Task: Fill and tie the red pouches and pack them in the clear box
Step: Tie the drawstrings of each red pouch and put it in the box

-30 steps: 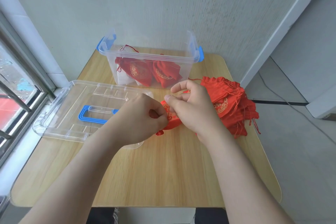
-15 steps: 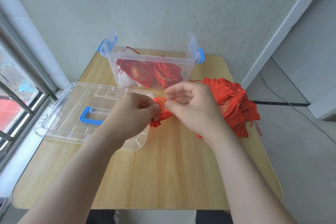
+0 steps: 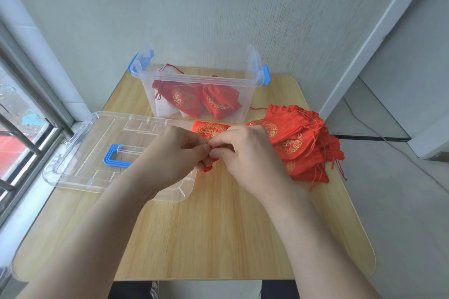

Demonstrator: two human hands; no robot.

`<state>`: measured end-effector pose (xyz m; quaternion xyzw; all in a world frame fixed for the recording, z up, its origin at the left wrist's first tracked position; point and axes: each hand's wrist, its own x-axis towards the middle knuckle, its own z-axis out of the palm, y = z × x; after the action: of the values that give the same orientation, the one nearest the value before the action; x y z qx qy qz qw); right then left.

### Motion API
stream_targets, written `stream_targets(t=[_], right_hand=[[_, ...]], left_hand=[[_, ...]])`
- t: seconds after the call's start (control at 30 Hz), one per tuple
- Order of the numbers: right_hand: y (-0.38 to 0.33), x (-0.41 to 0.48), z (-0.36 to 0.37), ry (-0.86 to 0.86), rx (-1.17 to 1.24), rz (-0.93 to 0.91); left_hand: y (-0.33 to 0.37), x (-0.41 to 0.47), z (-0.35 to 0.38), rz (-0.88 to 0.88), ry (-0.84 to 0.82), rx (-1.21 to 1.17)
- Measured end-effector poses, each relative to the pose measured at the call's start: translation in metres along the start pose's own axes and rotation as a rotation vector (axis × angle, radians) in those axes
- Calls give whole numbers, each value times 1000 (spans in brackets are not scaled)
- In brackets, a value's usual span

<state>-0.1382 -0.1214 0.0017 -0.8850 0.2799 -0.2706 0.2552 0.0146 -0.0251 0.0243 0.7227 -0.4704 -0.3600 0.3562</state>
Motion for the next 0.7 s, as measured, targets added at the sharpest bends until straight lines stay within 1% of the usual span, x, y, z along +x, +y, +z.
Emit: stream_targets(t=[0.1,0.2,0.27,0.37,0.43,0.5,0.57,0.63,0.7], right_hand=[[3,-3,9,64,-37,-11],[0,-9,19,115,-70,-13],[-4,-14,22,127,-104,-17],[-9,-22,20,130,-138,-24],[-11,-26,15,117,-132,-13],[-14,-31,10,110,-124,-2],[-17,-37,4,86,-84,34],[-20,-44,-4,28,-13,100],[-22,-50,-10,-16,23,117]], left_hand=[[5,-2,5,-20,28,-14],[8,-4,11,-52,113,23],[10,-5,13,-66,148,29],[12,-10,14,-87,204,-36],[11,-12,15,-59,223,-29],[10,-16,15,-4,212,44],[8,-21,16,32,166,74],[6,-28,17,35,129,86],[4,-34,17,32,96,101]])
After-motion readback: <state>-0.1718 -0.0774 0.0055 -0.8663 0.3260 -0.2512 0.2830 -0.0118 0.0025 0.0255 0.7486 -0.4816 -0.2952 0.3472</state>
